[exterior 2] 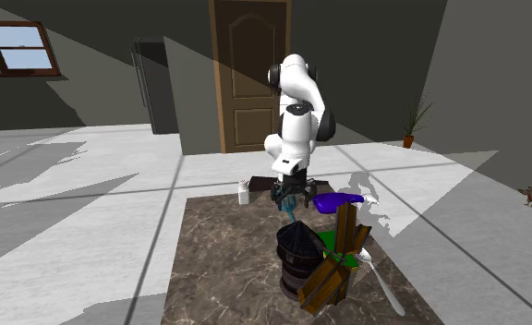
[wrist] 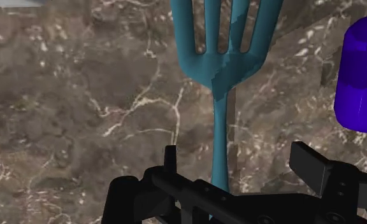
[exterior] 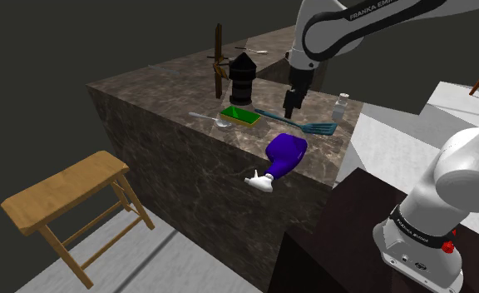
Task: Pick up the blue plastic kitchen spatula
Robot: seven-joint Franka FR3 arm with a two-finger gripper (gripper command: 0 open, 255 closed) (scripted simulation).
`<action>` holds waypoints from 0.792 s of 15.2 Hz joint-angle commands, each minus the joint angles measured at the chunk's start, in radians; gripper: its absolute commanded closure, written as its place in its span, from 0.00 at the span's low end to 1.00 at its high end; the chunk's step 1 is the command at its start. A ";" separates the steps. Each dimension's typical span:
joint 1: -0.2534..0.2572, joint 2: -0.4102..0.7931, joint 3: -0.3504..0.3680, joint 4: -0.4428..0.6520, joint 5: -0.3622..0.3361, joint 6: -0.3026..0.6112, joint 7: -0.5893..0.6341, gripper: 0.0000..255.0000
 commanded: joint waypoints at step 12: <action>0.000 0.057 -0.003 -0.055 -0.001 0.109 -0.011 1.00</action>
